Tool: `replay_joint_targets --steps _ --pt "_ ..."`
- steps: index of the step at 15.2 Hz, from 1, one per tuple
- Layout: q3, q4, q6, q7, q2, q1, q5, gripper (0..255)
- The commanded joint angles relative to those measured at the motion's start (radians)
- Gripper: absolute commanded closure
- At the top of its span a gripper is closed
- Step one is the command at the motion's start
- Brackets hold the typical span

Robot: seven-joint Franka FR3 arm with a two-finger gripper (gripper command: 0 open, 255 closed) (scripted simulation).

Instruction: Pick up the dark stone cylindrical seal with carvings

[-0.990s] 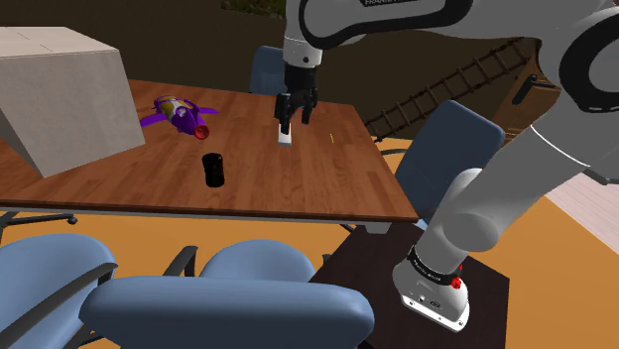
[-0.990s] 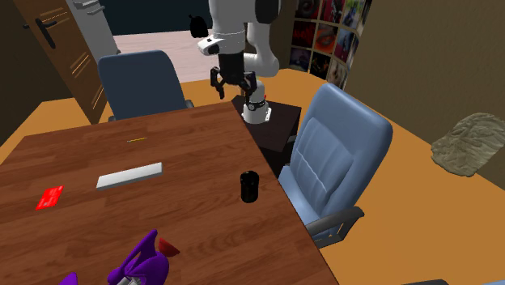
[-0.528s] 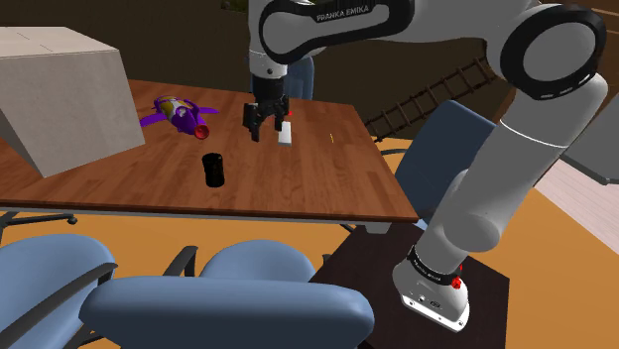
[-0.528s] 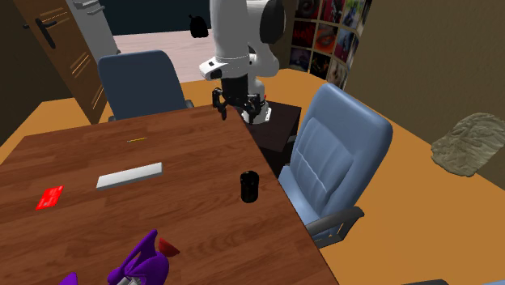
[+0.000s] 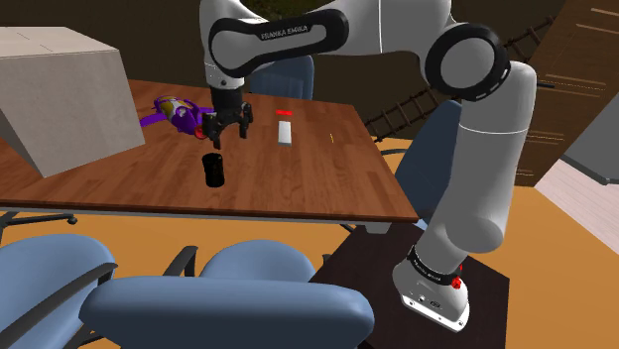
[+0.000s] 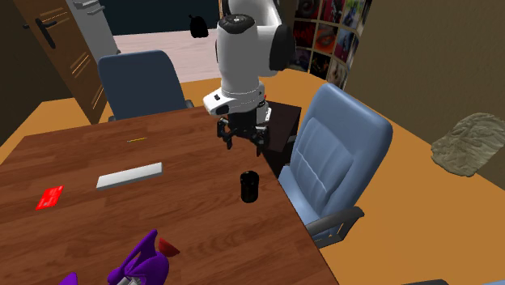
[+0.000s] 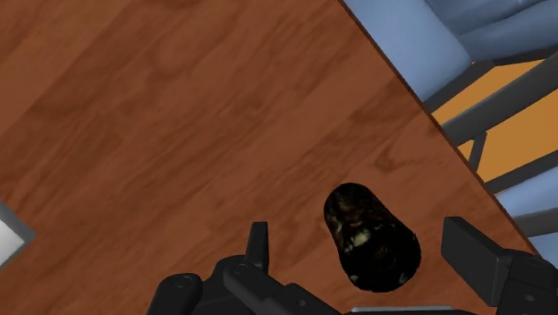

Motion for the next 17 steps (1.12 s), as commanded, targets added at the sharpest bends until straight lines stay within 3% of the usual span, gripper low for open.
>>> replay_joint_targets --steps 1,5,14,15,17 --pt "0.001 0.086 -0.006 0.021 0.083 0.017 -0.017 0" --pt "-0.005 0.3 -0.053 0.05 0.256 0.057 -0.046 0" --pt "-0.008 0.228 0.037 0.053 0.275 0.055 -0.051 0" --pt "-0.008 0.232 0.036 0.053 0.277 0.055 -0.051 255" --pt "-0.008 0.23 0.037 0.054 0.276 0.055 -0.051 255"
